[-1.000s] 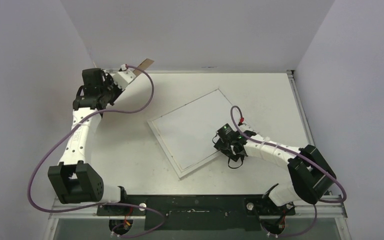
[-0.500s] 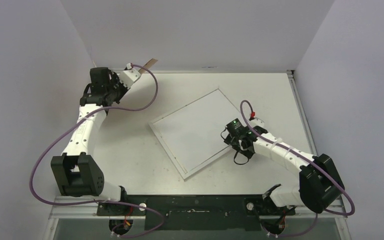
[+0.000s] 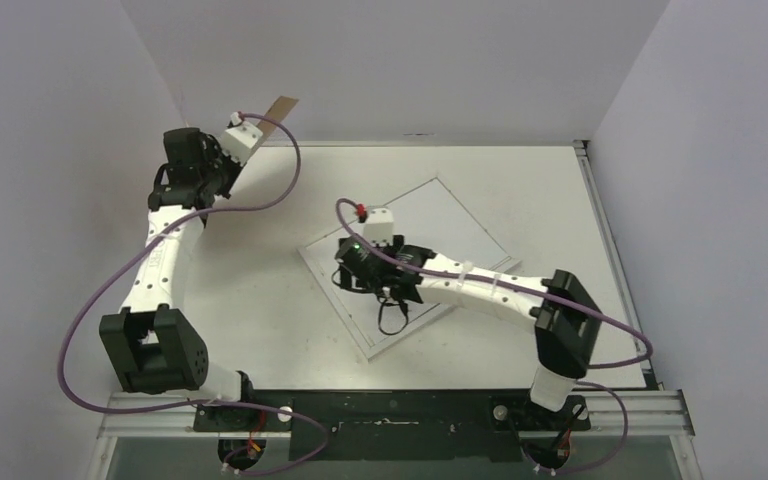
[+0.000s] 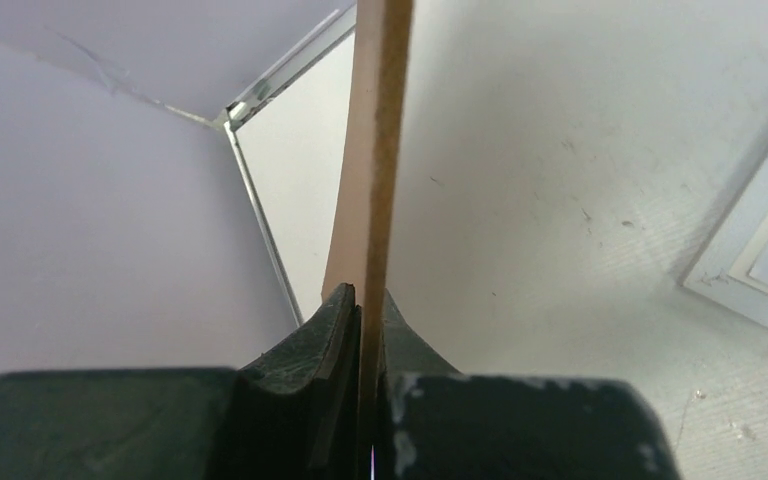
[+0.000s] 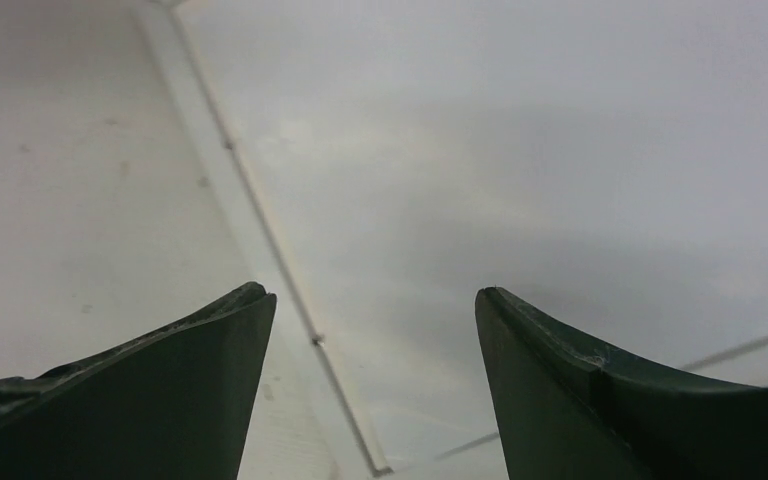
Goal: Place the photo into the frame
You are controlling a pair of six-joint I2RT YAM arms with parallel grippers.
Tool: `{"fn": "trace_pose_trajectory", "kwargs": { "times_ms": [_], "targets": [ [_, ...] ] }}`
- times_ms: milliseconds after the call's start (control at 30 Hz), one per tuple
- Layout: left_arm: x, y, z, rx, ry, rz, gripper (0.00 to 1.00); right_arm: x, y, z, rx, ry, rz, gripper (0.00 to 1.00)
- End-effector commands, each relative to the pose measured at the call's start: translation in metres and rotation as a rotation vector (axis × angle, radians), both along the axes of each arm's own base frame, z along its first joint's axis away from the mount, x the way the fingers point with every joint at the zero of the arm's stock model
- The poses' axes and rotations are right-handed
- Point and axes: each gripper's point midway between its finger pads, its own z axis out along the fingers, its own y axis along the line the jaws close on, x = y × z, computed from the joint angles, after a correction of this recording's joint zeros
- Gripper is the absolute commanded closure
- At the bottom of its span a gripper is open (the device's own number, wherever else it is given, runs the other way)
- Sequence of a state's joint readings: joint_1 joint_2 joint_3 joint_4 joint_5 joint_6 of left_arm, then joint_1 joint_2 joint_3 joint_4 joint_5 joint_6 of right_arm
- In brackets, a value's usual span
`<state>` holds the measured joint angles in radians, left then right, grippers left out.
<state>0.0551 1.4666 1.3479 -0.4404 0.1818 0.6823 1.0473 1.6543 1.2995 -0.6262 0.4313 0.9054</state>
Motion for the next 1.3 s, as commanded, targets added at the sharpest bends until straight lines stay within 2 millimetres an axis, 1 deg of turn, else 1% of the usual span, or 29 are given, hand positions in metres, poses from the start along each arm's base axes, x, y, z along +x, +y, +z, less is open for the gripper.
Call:
{"fn": "trace_pose_trajectory", "kwargs": {
  "times_ms": [0,100,167,267,333,467,800,967,1033,1100,1267],
  "targets": [
    [-0.011,0.010,-0.003,-0.271,0.094,0.153,1.00,0.002,0.078,0.006,-0.071,-0.094,0.303,0.27],
    [-0.014,0.023,-0.002,-0.280,0.109,0.186,1.00,-0.001,0.107,-0.011,-0.088,-0.080,0.404,0.32],
    [-0.016,0.028,-0.002,-0.279,0.112,0.199,1.00,-0.002,0.121,-0.020,-0.099,-0.084,0.452,0.35],
    [-0.018,0.033,-0.002,-0.271,0.111,0.212,1.00,-0.001,0.134,-0.032,-0.152,-0.084,0.492,0.41],
    [-0.020,0.034,-0.003,-0.271,0.114,0.213,1.00,0.002,0.139,-0.035,-0.171,-0.095,0.507,0.43],
    [-0.022,0.035,-0.003,-0.270,0.118,0.214,1.00,0.006,0.143,-0.038,-0.191,-0.111,0.518,0.44],
    [-0.021,0.042,-0.001,-0.273,0.110,0.227,1.00,0.006,0.147,-0.068,-0.238,-0.079,0.549,0.49],
    [-0.021,0.045,0.000,-0.274,0.106,0.233,1.00,0.010,0.147,-0.074,-0.267,-0.090,0.552,0.50],
    [-0.021,0.045,0.000,-0.276,0.107,0.233,1.00,0.010,0.148,-0.075,-0.271,-0.091,0.555,0.52],
    [-0.021,0.045,0.000,-0.273,0.107,0.234,1.00,0.010,0.148,-0.078,-0.274,-0.087,0.559,0.59],
    [-0.022,0.048,0.003,-0.271,0.102,0.239,1.00,0.003,0.147,-0.085,-0.290,-0.074,0.585,0.82]
  ]
}}
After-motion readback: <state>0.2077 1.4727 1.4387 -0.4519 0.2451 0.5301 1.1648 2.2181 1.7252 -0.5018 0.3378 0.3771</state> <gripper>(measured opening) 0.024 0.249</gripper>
